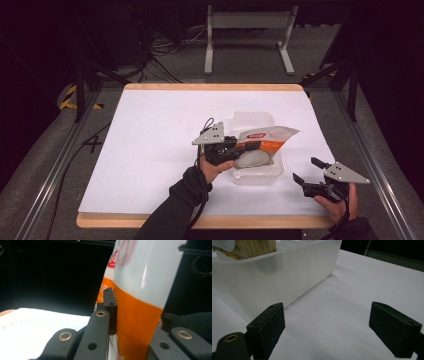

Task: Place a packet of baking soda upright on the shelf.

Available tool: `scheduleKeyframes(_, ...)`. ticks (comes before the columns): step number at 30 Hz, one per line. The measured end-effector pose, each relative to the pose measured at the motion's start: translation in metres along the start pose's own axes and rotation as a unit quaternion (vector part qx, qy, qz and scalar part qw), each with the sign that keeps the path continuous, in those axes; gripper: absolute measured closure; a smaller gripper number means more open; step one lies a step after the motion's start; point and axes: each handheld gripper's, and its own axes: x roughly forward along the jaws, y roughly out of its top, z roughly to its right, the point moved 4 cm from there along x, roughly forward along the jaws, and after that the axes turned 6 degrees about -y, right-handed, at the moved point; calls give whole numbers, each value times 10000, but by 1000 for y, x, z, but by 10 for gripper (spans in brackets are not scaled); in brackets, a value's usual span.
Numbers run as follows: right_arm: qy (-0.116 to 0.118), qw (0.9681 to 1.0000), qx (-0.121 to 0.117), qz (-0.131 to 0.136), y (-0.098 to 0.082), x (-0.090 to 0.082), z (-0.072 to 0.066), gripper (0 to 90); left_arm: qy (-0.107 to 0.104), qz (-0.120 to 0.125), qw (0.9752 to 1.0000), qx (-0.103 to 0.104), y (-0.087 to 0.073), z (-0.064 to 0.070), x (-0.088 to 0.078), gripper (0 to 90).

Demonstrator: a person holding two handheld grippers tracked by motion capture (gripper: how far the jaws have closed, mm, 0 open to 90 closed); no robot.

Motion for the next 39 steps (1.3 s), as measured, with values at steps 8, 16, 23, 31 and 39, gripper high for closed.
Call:
scheduleKeyframes(8, 28, 10000, 9, -1, -1, 0, 0, 137, -40, -131, 9999, 9, -3, -9, 17, 897)
scheduleKeyframes(16, 28, 10000, -1, 10, 0, -1, 0, 137, -106, -188, 9995, -241, -26, -10, 21, 896)
scheduleKeyframes(23, 26, 10000, -32, 24, 1, -2, -1, 137, 7, -489, 9984, -275, -39, -7, 12, 894)
scheduleKeyframes(31, 29, 10000, -54, 22, 2, -2, -2, 137, 111, -741, 9968, -273, -46, -7, 4, 894)
scheduleKeyframes(39, 56, 10000, -61, 12, 2, -2, -3, 137, 244, -973, 9948, -189, -48, -8, 0, 885)
